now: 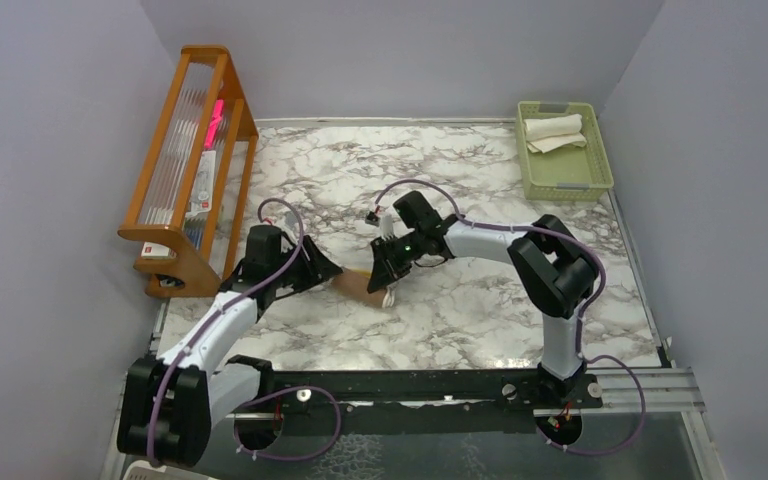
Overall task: Roll the towels
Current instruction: Roll the towel at the center of the board.
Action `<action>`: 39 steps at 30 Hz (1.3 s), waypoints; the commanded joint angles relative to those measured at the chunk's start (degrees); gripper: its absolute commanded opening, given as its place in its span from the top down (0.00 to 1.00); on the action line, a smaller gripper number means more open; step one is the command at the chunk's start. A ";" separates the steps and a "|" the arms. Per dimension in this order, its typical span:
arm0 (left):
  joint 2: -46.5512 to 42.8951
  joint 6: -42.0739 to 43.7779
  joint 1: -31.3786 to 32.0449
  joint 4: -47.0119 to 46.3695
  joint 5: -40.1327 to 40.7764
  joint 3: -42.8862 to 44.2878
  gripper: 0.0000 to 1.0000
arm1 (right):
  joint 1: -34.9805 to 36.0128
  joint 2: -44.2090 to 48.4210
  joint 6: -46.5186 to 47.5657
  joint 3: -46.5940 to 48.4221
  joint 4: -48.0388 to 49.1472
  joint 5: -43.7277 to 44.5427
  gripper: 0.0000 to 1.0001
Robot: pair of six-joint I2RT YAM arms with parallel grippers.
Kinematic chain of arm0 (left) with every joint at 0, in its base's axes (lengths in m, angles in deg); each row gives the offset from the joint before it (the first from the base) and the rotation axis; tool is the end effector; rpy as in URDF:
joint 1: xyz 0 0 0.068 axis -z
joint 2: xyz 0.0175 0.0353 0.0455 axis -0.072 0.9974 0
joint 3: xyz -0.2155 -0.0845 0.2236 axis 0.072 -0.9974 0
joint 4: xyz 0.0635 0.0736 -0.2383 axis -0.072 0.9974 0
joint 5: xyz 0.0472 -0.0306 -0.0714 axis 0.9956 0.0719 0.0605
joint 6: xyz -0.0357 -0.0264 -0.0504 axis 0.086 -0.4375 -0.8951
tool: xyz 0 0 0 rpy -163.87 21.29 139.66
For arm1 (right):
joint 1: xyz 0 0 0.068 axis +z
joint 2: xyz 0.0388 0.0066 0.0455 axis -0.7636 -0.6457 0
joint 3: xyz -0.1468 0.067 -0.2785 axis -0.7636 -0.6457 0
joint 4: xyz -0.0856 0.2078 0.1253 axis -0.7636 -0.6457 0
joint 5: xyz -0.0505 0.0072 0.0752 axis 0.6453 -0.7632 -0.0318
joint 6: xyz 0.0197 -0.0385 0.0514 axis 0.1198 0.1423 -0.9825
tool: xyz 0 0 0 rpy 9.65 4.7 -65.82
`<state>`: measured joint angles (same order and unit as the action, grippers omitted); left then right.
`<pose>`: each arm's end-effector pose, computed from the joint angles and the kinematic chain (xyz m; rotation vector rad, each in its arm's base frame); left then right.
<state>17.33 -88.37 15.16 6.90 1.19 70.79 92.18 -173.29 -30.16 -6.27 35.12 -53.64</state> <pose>0.1937 -0.0609 0.2273 -0.3885 2.3495 -0.9626 0.2782 0.3036 0.1894 -0.9688 2.5137 1.3132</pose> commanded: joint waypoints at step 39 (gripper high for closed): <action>11.83 -29.07 3.30 -44.46 3.10 -17.21 0.44 | -2.26 -14.72 -17.27 11.17 -6.98 -13.86 0.99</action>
<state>28.74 -115.93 18.50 -31.20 2.74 53.94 89.05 -187.59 -49.85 5.64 32.73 -67.82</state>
